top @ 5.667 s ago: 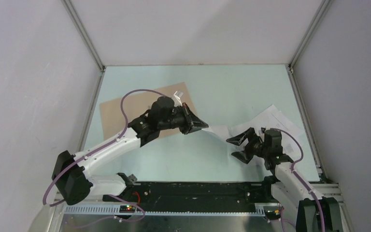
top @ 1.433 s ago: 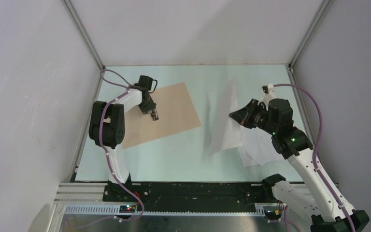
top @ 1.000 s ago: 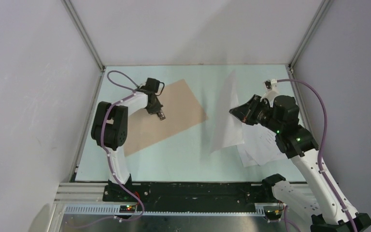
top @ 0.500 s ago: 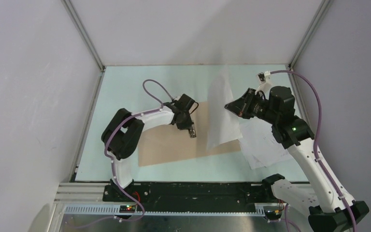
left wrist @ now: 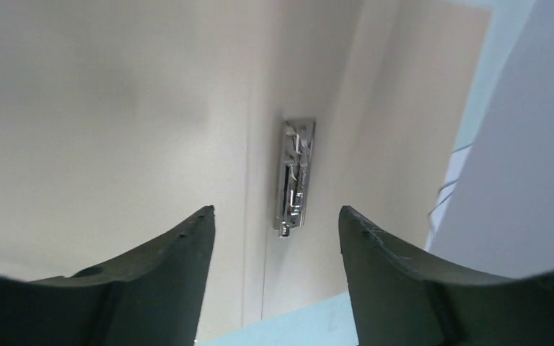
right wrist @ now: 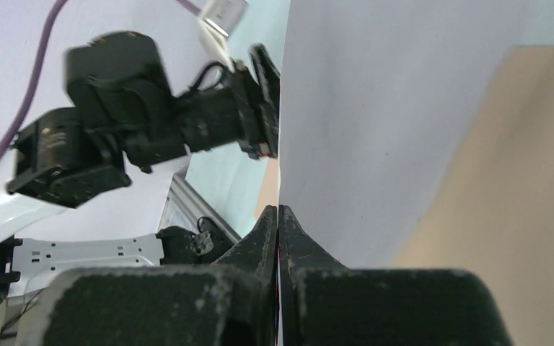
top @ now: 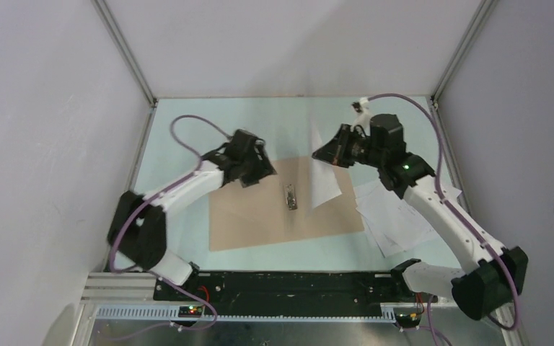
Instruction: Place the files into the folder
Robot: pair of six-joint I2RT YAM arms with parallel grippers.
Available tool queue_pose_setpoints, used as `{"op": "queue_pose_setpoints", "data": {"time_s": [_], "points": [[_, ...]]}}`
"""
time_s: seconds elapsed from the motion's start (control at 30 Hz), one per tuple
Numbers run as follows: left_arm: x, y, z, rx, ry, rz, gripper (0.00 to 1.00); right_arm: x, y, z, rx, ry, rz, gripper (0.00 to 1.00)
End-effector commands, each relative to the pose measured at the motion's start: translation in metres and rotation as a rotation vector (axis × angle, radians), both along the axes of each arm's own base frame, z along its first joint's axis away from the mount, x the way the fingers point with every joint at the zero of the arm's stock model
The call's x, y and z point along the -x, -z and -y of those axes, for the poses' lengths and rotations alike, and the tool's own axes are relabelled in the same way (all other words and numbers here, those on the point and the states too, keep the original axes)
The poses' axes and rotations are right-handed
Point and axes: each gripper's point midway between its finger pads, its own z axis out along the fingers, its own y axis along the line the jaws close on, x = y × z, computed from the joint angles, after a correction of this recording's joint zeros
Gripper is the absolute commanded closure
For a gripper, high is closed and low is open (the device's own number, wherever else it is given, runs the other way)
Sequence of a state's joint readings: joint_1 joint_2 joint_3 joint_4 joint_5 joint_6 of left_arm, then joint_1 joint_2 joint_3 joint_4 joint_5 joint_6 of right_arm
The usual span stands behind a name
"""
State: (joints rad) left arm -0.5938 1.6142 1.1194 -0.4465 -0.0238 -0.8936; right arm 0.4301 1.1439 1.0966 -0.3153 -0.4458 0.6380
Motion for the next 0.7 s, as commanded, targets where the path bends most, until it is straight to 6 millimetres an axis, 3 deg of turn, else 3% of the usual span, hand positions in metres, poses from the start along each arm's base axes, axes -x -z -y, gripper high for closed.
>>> {"op": "queue_pose_setpoints", "data": {"time_s": [0.0, 0.1, 0.17, 0.27, 0.47, 0.67], "points": [[0.002, -0.035, -0.055, 0.038, -0.067, 0.080, 0.30, -0.007, -0.045, -0.042, -0.083, -0.102, 0.125, 1.00], [0.011, -0.032, -0.081, 0.049, -0.105, 0.075, 0.28, -0.008, -0.034, -0.064, -0.087, -0.159, 0.095, 1.00], [0.019, -0.025, -0.098, 0.053, -0.131, 0.063, 0.28, -0.010, -0.013, -0.068, -0.051, -0.167, 0.049, 1.00], [0.035, -0.008, -0.121, 0.044, -0.165, 0.035, 0.26, -0.017, 0.041, -0.062, 0.012, -0.134, -0.033, 1.00], [0.056, 0.011, -0.147, 0.032, -0.210, 0.016, 0.23, -0.029, 0.124, -0.049, 0.176, -0.059, -0.109, 1.00], [0.069, 0.022, -0.172, 0.039, -0.289, 0.017, 0.20, -0.045, 0.159, -0.045, 0.330, 0.049, -0.020, 1.00]]}}
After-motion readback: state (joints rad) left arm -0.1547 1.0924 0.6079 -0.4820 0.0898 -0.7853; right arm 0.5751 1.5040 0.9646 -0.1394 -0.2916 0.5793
